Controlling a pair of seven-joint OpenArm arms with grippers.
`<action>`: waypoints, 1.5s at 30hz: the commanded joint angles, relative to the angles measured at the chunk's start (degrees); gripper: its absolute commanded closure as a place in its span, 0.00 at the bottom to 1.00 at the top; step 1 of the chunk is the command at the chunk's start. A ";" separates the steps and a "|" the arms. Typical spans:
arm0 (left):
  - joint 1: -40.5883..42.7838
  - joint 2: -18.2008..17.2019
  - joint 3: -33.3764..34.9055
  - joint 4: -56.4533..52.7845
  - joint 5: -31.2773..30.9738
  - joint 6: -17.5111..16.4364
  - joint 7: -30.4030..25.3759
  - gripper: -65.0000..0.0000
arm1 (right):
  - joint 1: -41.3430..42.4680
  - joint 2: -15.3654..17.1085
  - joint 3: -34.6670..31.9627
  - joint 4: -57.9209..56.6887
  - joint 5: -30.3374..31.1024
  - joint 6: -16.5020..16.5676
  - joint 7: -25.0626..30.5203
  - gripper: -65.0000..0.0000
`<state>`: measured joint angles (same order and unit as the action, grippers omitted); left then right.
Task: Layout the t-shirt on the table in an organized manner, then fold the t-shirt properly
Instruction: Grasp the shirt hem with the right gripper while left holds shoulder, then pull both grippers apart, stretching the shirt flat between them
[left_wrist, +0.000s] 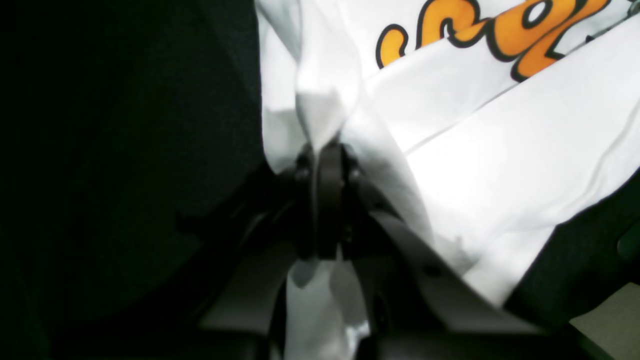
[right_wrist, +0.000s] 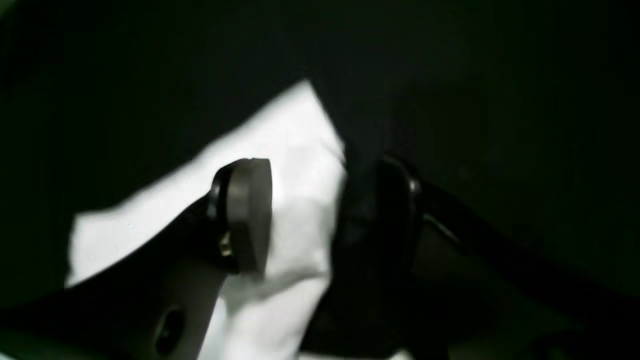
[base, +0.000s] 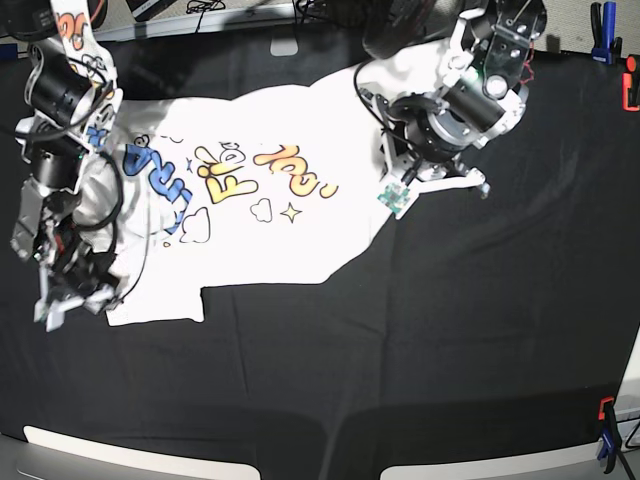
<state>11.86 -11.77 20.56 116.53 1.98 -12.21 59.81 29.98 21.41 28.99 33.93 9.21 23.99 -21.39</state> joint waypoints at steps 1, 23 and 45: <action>-0.44 0.15 -0.09 1.16 -0.07 0.24 -1.16 1.00 | 2.08 1.03 0.09 0.52 0.98 -0.07 1.09 0.50; -1.75 0.13 -0.24 1.18 5.77 0.24 -1.20 1.00 | 2.10 1.27 0.09 3.41 1.42 8.81 3.37 1.00; -13.77 -15.23 -0.35 1.14 5.86 0.48 -12.90 1.00 | 7.52 4.61 -0.26 7.21 4.96 13.77 -4.24 1.00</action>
<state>-0.97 -26.76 20.47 116.53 7.62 -12.23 48.07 35.31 24.84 28.62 39.92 13.02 36.97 -27.16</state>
